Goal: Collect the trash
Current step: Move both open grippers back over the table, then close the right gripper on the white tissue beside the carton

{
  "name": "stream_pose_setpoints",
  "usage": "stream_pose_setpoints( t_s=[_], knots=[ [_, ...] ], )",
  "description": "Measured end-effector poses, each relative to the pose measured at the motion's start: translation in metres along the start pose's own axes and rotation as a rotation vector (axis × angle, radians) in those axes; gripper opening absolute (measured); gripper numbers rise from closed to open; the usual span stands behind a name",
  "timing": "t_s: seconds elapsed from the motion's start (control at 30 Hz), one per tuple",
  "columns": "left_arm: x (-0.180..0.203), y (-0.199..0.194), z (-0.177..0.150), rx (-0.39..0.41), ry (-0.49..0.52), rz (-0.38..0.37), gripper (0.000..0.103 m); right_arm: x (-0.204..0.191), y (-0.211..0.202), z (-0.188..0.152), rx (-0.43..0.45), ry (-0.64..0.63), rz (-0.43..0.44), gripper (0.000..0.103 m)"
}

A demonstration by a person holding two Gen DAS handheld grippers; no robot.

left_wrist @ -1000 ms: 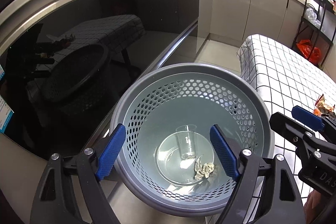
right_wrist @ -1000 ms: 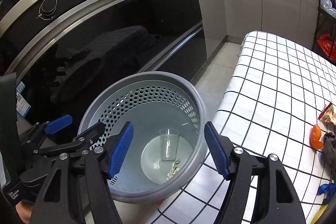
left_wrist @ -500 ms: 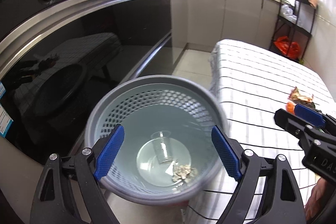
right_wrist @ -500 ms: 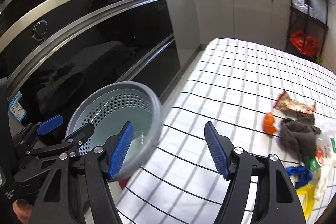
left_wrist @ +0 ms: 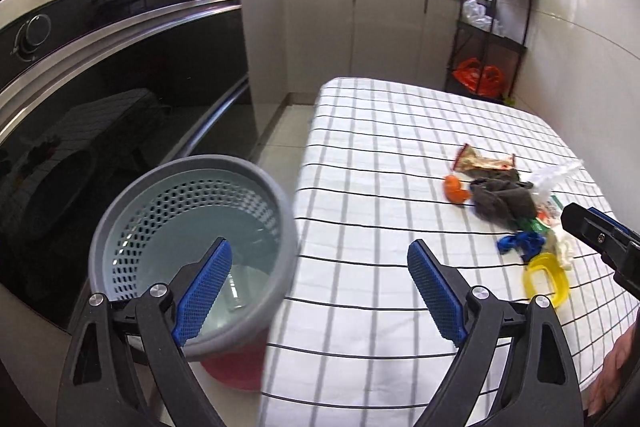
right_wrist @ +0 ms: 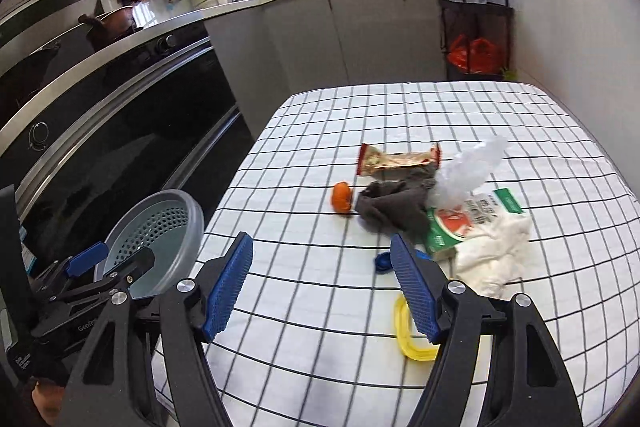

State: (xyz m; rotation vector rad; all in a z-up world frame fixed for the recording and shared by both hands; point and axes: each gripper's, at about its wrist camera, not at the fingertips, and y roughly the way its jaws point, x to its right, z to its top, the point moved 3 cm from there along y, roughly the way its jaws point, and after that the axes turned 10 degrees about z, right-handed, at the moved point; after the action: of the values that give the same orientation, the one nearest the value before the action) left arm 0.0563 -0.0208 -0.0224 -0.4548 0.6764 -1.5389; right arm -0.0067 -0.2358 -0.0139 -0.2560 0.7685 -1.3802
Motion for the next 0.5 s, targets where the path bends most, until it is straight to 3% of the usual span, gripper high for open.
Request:
stream_pose_setpoints(
  t_s=[0.3, 0.5],
  knots=[
    [0.059, -0.015, -0.009, 0.035, 0.060, -0.061, 0.089, 0.073, -0.047, -0.017, 0.014, 0.025, -0.156, 0.070],
    [0.087, -0.013, -0.014, 0.017, 0.083, -0.088, 0.090, 0.113, -0.048, -0.027, -0.043, 0.032, -0.212, 0.070]
  ],
)
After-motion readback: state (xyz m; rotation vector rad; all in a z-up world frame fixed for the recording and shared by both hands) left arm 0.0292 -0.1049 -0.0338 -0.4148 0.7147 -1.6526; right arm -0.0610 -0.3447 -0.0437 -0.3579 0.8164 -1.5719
